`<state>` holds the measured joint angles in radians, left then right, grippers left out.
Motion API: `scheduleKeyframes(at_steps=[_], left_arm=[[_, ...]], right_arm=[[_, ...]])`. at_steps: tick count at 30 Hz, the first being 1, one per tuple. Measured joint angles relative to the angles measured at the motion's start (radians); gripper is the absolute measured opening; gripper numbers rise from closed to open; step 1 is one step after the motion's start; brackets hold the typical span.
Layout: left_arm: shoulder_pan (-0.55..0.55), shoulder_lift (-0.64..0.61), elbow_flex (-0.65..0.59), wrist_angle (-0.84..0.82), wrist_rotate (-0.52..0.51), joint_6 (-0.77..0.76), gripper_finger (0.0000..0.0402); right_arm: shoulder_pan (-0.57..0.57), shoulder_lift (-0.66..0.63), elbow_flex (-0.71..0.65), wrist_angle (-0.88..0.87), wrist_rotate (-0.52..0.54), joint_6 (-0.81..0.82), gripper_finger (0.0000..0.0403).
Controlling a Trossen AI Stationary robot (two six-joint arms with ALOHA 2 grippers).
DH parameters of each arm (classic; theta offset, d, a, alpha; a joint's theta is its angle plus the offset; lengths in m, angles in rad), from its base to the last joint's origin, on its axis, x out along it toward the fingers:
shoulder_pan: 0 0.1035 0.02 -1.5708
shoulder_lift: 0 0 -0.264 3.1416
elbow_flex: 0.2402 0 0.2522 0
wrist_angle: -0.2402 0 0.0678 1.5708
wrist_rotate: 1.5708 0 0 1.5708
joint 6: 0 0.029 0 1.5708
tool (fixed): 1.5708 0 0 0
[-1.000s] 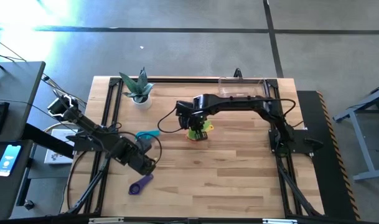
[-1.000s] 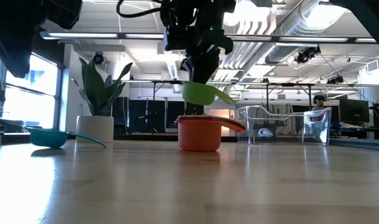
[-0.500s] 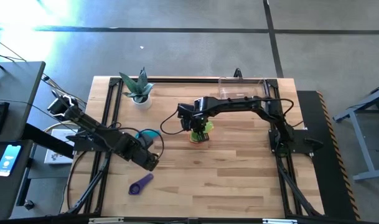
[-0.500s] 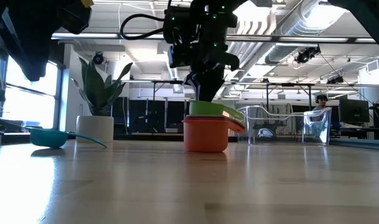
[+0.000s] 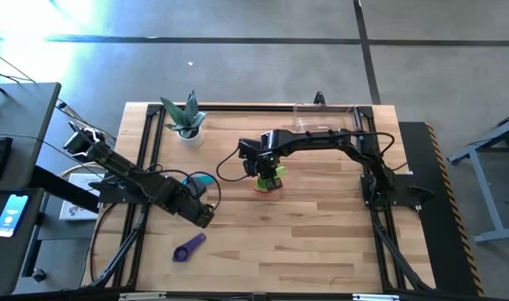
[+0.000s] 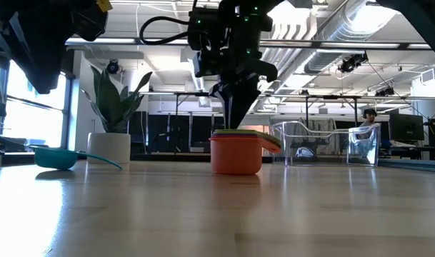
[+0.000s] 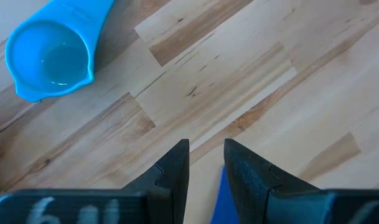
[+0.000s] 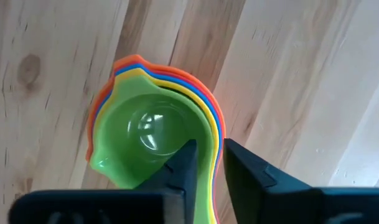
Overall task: Nest measuring cups in basket
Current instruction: Stack the green measuring cup on top of the yellow measuring cup, then stack the light blue measuring cup on top of the green measuring cup
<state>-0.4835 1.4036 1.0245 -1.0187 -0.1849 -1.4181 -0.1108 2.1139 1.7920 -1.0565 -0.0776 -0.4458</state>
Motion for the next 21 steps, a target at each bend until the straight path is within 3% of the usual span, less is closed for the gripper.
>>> scheduleKeyframes(at_steps=[10,21], left_arm=[[0.014,0.0,0.0,-0.016,-0.005,-0.011,0.009],[0.15,0.0,0.0,-0.081,-0.008,-0.083,0.009]], right_arm=[[-0.001,-0.045,0.002,-0.032,0.006,0.048,0.0098],[-0.001,-0.205,0.003,-0.026,0.063,0.181,0.0099]])
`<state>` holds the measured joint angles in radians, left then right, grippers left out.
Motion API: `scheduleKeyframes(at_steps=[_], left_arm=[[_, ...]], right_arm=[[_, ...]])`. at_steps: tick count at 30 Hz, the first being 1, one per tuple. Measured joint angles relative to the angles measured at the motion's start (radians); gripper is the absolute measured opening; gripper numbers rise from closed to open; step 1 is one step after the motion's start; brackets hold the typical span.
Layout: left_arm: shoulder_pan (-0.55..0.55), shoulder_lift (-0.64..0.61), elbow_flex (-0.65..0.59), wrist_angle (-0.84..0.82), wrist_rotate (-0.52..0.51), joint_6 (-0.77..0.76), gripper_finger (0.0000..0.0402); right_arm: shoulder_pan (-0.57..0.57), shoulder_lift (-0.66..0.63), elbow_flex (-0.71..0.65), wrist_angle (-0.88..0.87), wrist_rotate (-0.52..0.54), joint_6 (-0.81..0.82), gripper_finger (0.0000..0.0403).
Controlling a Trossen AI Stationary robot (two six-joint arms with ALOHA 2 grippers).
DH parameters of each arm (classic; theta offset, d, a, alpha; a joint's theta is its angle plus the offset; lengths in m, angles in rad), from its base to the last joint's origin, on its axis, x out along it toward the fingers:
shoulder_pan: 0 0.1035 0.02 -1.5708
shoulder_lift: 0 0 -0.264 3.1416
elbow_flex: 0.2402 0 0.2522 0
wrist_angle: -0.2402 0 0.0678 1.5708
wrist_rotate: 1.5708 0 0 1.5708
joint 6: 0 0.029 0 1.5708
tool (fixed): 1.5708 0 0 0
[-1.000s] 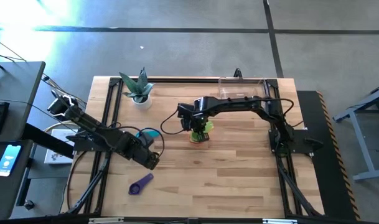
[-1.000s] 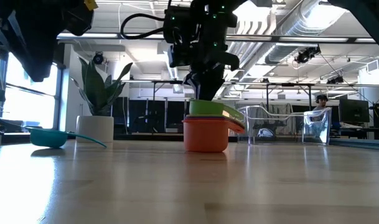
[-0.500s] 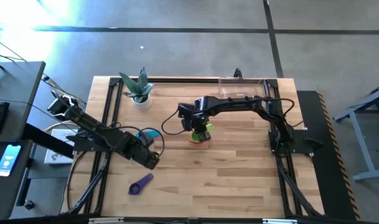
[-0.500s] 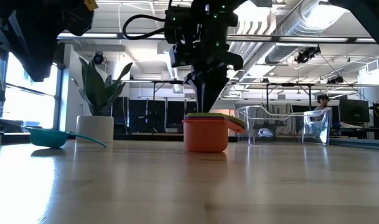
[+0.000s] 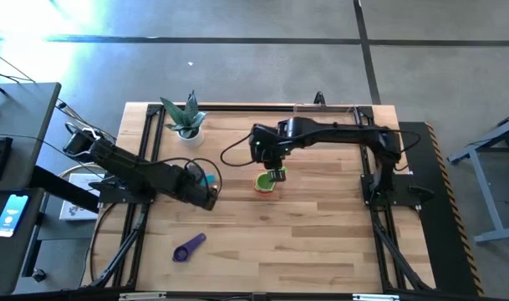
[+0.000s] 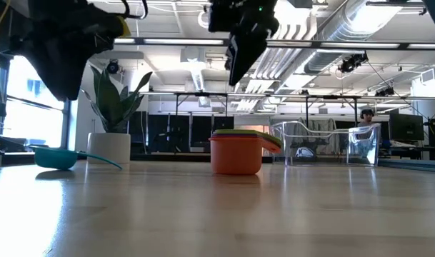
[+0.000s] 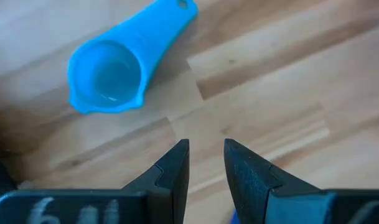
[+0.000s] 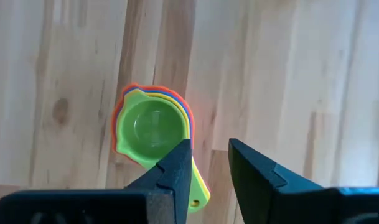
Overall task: Nest measuring cups in basket
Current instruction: Stack the light blue measuring cup on top of the green measuring cup
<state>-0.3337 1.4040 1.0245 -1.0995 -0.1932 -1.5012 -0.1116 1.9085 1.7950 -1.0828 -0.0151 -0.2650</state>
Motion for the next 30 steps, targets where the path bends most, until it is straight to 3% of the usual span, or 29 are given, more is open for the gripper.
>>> scheduleKeyframes(at_steps=[14,30], left_arm=[[0.116,-0.001,-0.142,0.005,0.0,0.121,0.009],[0.224,0.0,-0.248,0.153,0.045,0.31,0.009]], right_arm=[[0.0,-0.072,0.0,0.002,0.014,0.032,0.0099],[-0.001,-0.071,0.0,0.004,0.041,0.101,0.0099]])
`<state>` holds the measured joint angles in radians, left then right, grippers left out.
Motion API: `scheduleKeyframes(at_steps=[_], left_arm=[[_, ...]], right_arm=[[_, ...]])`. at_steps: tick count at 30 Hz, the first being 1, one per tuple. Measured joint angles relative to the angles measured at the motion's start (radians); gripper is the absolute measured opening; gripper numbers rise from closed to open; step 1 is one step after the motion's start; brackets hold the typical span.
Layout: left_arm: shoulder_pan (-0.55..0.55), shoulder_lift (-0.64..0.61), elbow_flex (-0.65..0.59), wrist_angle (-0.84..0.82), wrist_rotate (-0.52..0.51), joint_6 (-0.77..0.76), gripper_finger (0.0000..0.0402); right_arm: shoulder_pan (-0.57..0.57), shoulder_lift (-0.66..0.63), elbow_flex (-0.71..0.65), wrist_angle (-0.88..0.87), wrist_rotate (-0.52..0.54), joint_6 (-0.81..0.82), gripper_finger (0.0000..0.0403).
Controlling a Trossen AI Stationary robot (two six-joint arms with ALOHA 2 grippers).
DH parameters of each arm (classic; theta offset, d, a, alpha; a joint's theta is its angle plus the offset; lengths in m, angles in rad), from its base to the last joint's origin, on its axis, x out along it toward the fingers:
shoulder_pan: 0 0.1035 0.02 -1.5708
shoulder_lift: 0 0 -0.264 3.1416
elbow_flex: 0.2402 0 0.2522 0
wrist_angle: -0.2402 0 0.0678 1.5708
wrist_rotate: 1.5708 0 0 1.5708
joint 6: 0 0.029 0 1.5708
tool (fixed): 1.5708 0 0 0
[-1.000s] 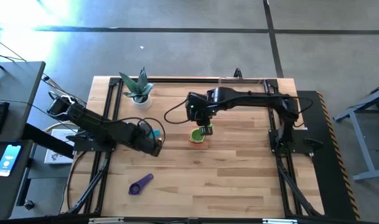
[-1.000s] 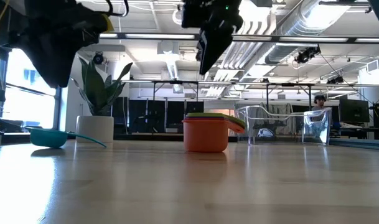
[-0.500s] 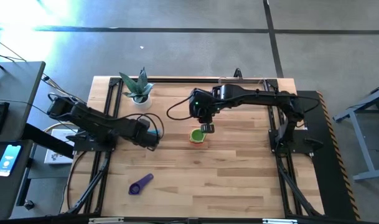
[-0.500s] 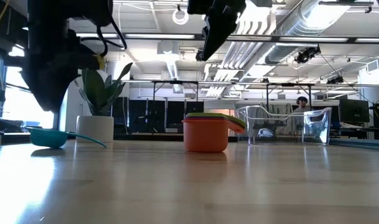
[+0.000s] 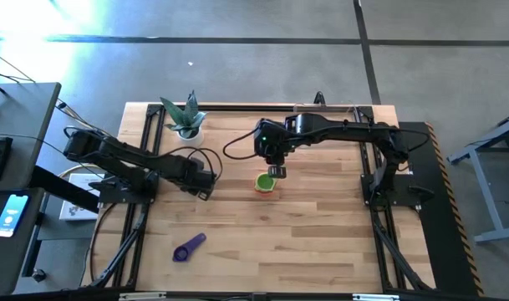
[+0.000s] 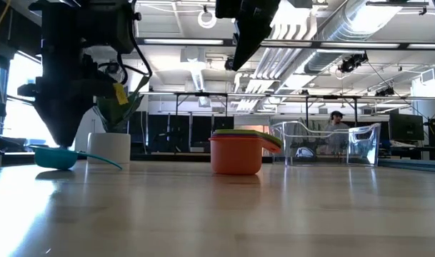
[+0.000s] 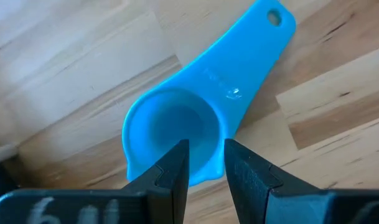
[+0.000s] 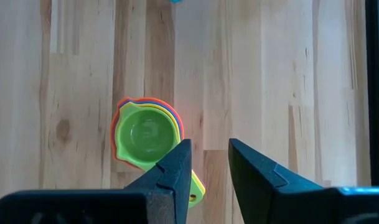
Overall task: Nest measuring cups in basket
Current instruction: Stack the light blue measuring cup on top of the green measuring cup
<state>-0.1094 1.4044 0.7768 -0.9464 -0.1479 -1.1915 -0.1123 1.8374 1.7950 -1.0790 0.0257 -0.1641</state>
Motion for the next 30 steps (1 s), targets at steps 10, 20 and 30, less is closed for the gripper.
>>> scheduleKeyframes(at_steps=[10,20,30], left_arm=[[0.0,0.0,-0.026,0.056,0.005,0.001,0.009],[0.0,0.008,-0.026,0.08,0.019,0.053,0.009],[0.0,0.09,-0.026,0.077,0.045,0.052,0.009]], right_arm=[[0.0,0.0,0.0,0.0,0.0,0.007,0.0099],[0.0,0.001,0.0,0.0,0.0,0.003,0.0099],[0.0,0.001,-0.001,-0.001,0.001,0.003,0.0099]])
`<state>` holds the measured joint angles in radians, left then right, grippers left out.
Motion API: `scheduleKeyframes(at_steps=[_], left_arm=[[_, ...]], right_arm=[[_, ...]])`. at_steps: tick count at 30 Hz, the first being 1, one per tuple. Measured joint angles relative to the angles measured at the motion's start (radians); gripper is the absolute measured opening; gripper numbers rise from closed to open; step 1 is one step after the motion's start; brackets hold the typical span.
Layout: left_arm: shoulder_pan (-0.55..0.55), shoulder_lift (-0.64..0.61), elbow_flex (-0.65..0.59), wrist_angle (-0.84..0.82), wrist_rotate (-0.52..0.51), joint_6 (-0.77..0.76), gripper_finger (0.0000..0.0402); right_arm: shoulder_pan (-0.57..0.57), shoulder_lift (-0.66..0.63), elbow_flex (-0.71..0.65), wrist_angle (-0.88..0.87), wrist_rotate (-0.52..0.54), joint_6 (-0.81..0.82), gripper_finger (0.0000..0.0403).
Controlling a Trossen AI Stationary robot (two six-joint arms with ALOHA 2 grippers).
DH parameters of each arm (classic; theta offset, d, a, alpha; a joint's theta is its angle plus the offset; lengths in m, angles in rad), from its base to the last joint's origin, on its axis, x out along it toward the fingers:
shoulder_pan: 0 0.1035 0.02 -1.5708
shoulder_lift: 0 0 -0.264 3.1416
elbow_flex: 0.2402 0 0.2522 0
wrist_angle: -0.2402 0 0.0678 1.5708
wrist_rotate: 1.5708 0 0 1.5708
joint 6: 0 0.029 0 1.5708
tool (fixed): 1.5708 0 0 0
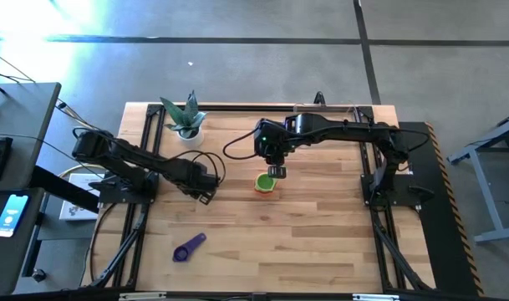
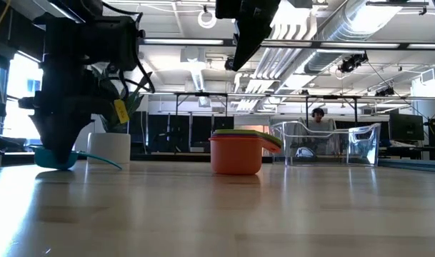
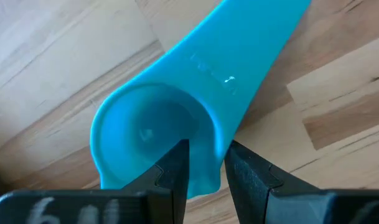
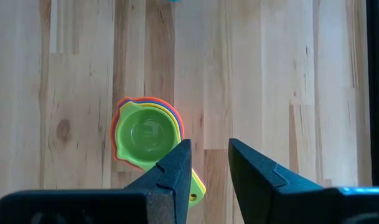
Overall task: Nest measuring cups in basket
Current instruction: Stack the light blue measuring cup on top of the green measuring cup
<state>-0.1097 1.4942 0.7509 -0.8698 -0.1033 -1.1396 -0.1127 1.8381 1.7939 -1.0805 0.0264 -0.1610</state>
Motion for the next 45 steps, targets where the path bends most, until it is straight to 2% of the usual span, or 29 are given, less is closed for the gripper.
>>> scheduleKeyframes(at_steps=[5,12,20,30,36,40,45], left_arm=[[-0.006,0.022,0.0,0.01,0.012,0.0,0.0075],[-0.024,0.021,0.025,0.014,0.012,0.0,0.001],[-0.029,0.023,0.111,0.023,0.016,-0.008,0.0011],[-0.029,0.023,0.237,0.021,0.012,0.021,0.001],[-0.029,0.022,0.295,0.018,0.005,0.056,0.001],[-0.027,0.022,0.323,0.017,0.004,0.076,0.001],[-0.007,0.022,0.352,0.019,0.002,0.097,0.001]], right_arm=[[0.0,0.0,0.0,-0.001,0.0,0.0,0.0099],[0.0,0.0,0.0,-0.013,0.0,0.06,0.0099],[0.007,0.0,0.0,-0.185,-0.009,0.165,0.0099],[0.061,0.0,-0.013,-0.274,-0.011,0.213,0.0099],[0.076,-0.039,-0.197,-0.232,-0.027,0.22,0.0098],[0.065,-0.091,-0.359,-0.114,-0.047,0.243,0.0098],[0.026,-0.128,-0.475,0.007,-0.071,0.242,0.0098]])
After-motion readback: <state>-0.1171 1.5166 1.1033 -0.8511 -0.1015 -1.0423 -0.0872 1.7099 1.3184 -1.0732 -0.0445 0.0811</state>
